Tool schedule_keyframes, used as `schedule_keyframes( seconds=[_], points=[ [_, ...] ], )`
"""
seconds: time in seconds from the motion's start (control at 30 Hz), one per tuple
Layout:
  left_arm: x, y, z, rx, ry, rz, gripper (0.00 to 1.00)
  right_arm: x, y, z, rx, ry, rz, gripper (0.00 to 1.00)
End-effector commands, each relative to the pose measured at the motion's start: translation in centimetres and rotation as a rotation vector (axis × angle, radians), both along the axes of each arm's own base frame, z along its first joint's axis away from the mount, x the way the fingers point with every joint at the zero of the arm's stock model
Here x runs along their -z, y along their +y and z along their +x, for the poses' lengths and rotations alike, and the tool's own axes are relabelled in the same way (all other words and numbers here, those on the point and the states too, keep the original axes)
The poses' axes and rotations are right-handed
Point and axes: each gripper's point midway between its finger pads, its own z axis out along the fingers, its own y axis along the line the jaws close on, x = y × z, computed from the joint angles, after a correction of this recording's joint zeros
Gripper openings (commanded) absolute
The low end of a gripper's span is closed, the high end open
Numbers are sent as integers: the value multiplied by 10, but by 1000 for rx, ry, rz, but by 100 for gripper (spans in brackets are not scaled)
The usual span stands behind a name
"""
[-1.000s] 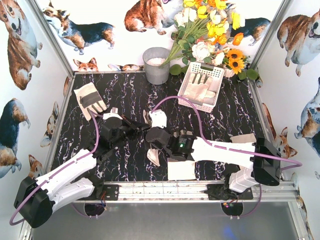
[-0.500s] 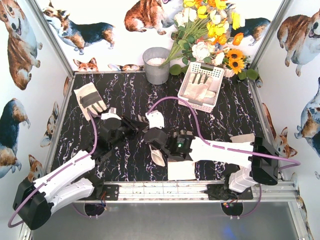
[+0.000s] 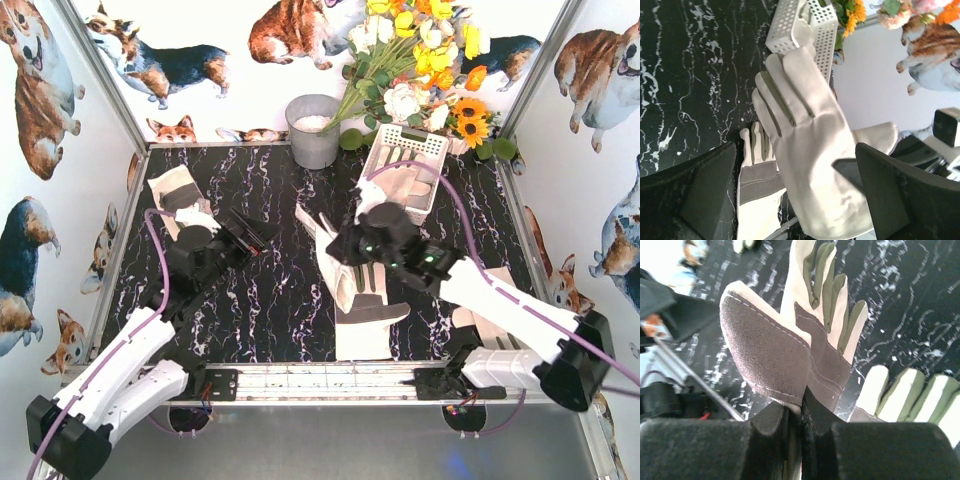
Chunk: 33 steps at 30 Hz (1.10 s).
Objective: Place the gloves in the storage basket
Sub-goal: Turn over the glove.
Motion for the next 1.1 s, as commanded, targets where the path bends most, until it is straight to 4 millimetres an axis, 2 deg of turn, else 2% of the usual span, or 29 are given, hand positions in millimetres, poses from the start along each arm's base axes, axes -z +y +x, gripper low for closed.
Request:
schedule_keyframes(
  seconds=[0.0,0.13,0.23,0.37,0.5,0.63,0.73,0.83,1.07],
  points=[
    [-17,-13,-11,131,-120,-29,100,-75,11,-13,-154,-81,309,0],
    [-37,-22,-16,203,-225,-62,100,-120,13,-25,-251,-144,502,0],
    [-42,-19,-17,202,-269,-46,100,-143,11,-32,-289,-161,616,0],
    [-52,-21,-22,226,-334,-106,100,-171,9,-47,-354,-188,715,0],
    [-85,-32,-39,334,-482,-215,100,-197,5,-60,-400,-208,787,0],
    [-103,-41,-52,427,-551,-226,100,-216,4,-70,-446,-215,849,0],
    [-124,-47,-66,512,-623,-275,100,-222,5,-73,-470,-197,874,0],
    [-144,-50,-78,582,-693,-318,100,-220,7,-73,-475,-187,874,0],
    [-174,-41,-92,563,-852,-391,100,-204,8,-67,-437,-149,867,0]
  ],
)
